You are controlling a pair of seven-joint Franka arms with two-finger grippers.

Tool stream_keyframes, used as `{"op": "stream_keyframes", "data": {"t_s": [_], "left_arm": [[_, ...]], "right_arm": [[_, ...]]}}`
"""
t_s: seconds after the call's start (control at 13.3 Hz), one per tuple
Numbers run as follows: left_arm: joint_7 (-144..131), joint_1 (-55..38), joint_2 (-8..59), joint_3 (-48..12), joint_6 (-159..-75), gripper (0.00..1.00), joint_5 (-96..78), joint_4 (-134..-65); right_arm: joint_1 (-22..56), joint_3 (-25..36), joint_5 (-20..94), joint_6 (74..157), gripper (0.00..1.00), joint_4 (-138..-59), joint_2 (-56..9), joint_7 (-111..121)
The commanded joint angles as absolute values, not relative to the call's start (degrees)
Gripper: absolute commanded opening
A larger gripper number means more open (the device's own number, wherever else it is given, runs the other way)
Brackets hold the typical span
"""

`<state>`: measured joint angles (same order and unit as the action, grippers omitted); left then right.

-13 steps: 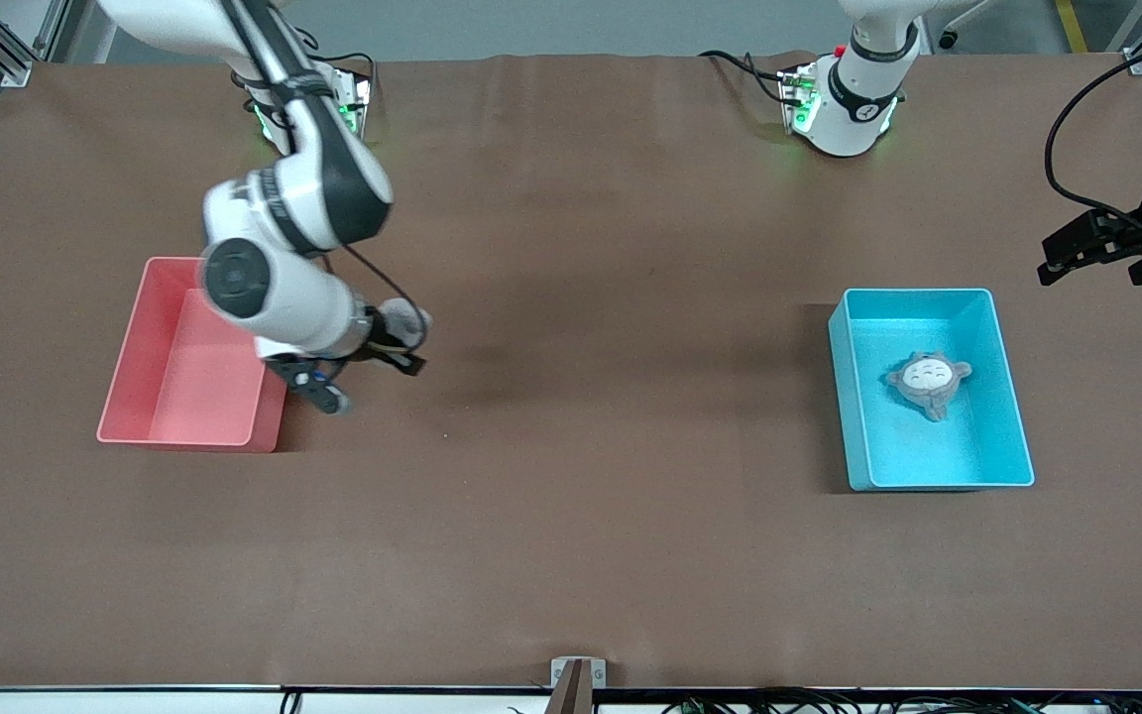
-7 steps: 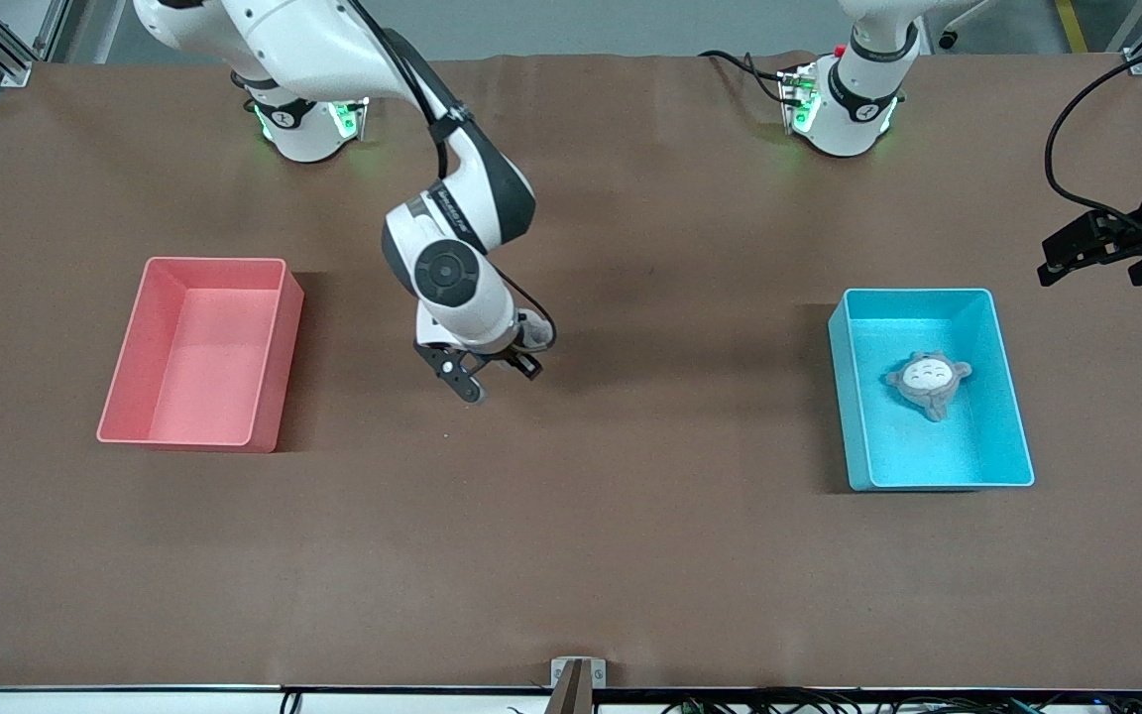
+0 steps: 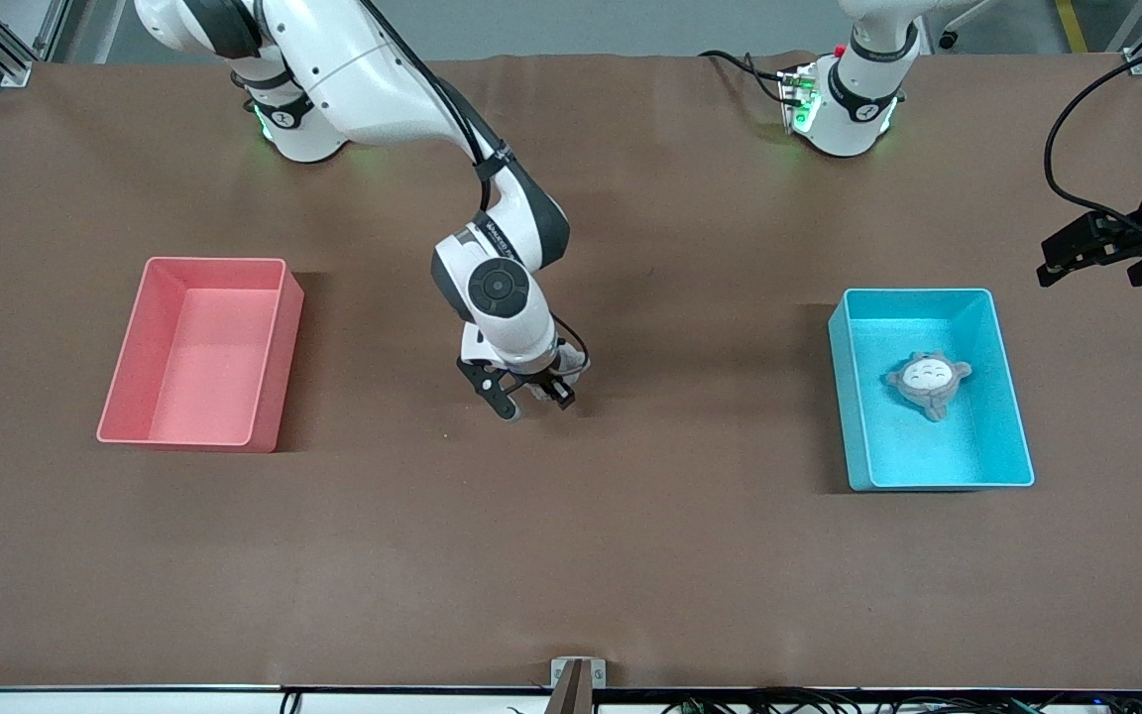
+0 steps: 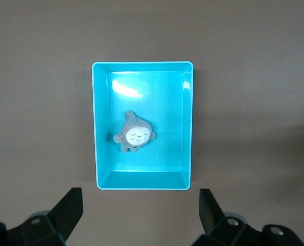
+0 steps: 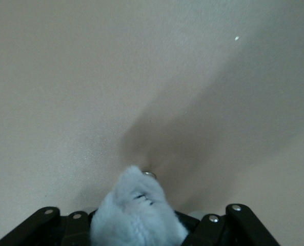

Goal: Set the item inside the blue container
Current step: 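Set the second plush on the table center and open the right gripper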

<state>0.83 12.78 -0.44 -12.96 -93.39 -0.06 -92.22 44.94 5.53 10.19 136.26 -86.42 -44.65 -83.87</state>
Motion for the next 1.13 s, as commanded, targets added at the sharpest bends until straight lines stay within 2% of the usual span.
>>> {"op": "stream_keyframes", "data": {"t_s": [0.0, 0.3, 0.6, 0.75, 0.9, 1.05], "left_arm": [[0.7, 12.8, -0.1, -13.7, -93.2, 1.0, -0.2, -91.4], [0.2, 12.3, 0.4, -14.6, -93.2, 1.0, -0.7, -91.4], [-3.2, 11.8, 2.3, -17.9, -93.3, 1.0, -0.8, -91.3], [-8.1, 11.7, 4.5, -22.0, -95.0, 1.0, -0.6, -91.5], [-16.1, 10.3, 8.0, -26.2, -97.7, 1.0, 0.0, -91.5], [-23.7, 6.0, 11.4, -26.6, -101.9, 1.0, -0.1, -91.4]], "right_arm": [[45.4, 6.2, 9.1, 136.4, 1.0, -85.1, -45.4, -85.3], [43.2, 6.5, 4.8, 134.1, 1.0, -84.3, -43.3, -83.8], [36.9, 6.5, 5.1, 119.7, 1.0, -82.2, -38.0, -68.9], [32.4, 6.5, 5.1, 111.6, 1.0, -82.4, -34.5, -58.2], [27.5, 6.5, 5.1, 106.5, 1.0, -83.0, -31.3, -47.0], [22.0, 6.5, 5.0, 102.8, 1.0, -83.0, -29.0, -35.0]]}}
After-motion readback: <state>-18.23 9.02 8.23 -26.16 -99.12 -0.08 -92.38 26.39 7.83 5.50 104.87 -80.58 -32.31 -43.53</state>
